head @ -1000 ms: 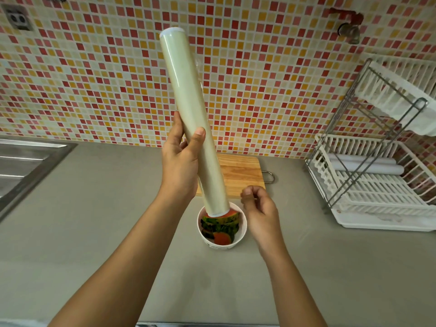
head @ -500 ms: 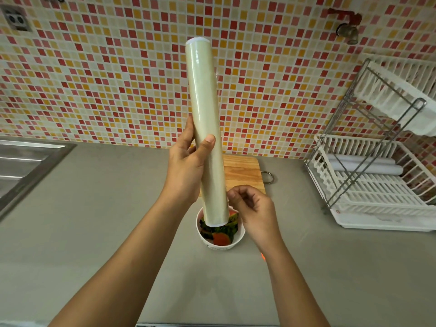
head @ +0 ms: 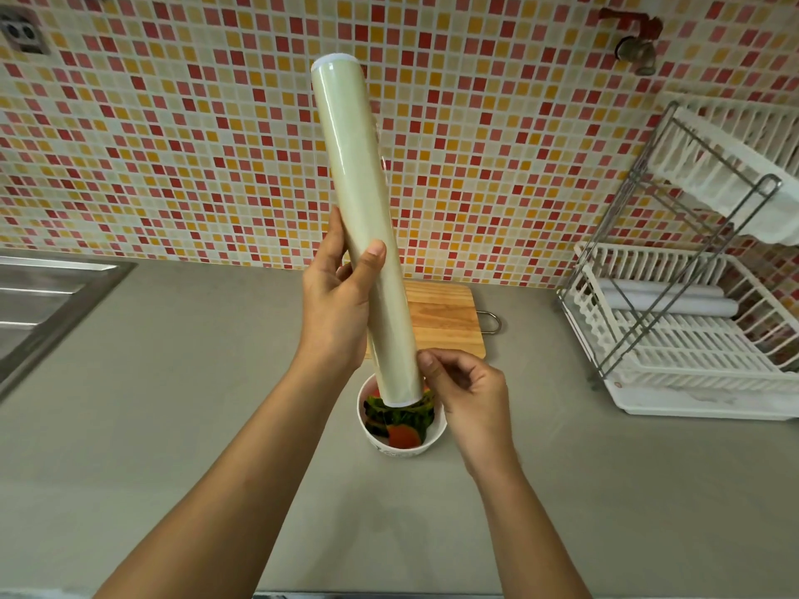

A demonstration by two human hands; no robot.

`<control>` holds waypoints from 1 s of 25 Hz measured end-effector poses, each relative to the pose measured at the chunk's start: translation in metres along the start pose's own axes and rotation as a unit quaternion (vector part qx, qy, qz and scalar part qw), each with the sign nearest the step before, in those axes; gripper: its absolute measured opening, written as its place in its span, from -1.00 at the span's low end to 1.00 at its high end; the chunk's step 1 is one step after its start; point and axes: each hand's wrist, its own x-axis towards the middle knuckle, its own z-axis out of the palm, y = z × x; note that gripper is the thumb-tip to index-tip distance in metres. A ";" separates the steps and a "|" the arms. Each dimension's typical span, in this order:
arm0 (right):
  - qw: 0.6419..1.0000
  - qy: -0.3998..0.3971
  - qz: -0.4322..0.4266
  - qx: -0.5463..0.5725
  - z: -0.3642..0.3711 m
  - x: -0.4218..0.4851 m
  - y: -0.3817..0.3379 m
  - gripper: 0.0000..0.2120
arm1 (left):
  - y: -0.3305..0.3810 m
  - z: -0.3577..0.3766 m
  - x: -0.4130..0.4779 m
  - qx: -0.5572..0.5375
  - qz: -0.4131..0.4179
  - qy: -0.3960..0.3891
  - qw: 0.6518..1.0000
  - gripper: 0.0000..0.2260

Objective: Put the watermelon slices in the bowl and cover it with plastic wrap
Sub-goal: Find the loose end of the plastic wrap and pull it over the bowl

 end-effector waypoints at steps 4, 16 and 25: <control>0.998 -0.015 -0.008 -0.060 0.002 0.002 -0.006 -0.88 | 0.001 -0.001 0.002 -0.003 0.007 -0.012 1.000 -0.49; 0.996 -0.055 0.037 -0.061 -0.005 0.006 0.013 -0.86 | -0.004 0.005 -0.002 0.048 -0.013 -0.038 0.998 -0.46; 0.996 -0.075 0.020 0.046 -0.008 0.003 0.013 -0.85 | -0.005 -0.004 0.010 -0.014 -0.051 -0.074 0.996 -0.52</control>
